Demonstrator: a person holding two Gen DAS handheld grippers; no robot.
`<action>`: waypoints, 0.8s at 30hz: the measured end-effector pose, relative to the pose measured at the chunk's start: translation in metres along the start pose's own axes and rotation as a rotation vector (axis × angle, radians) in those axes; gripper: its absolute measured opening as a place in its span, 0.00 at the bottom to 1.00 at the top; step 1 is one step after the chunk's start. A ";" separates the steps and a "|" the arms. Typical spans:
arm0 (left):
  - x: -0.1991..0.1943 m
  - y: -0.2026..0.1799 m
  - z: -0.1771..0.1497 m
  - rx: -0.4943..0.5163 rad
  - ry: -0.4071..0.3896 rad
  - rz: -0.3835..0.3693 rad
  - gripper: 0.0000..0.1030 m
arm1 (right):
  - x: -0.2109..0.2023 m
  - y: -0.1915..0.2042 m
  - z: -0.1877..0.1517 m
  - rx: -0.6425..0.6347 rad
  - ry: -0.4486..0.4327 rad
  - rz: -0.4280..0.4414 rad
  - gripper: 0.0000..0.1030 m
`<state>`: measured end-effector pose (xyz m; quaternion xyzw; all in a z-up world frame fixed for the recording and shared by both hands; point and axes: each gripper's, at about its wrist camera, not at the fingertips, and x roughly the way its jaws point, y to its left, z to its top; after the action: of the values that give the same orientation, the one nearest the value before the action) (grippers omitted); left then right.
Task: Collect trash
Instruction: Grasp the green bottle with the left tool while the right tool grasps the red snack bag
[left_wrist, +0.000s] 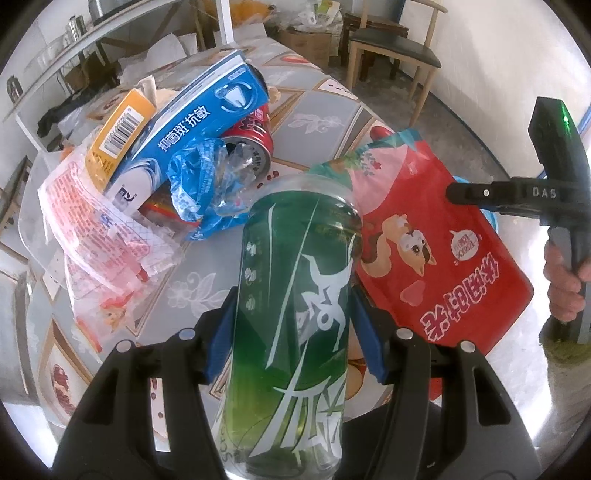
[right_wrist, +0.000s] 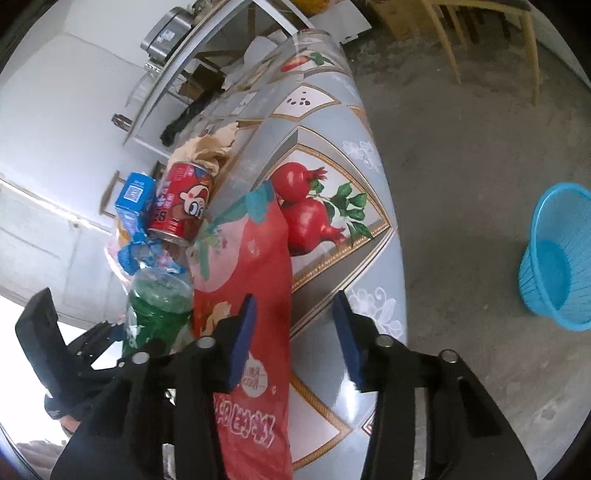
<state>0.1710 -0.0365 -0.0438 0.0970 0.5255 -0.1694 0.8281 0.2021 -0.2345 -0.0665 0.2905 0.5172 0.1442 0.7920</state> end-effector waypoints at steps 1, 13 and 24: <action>0.000 0.001 0.001 -0.006 0.001 -0.005 0.54 | 0.000 0.000 0.000 -0.003 0.001 -0.003 0.30; -0.005 0.002 0.000 -0.030 -0.040 -0.007 0.53 | -0.016 0.013 -0.017 0.010 -0.036 0.015 0.04; -0.044 0.002 -0.005 -0.085 -0.151 -0.027 0.52 | -0.073 0.019 -0.027 0.021 -0.168 0.029 0.02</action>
<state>0.1501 -0.0245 -0.0063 0.0418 0.4695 -0.1649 0.8664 0.1484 -0.2499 -0.0091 0.3172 0.4464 0.1253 0.8273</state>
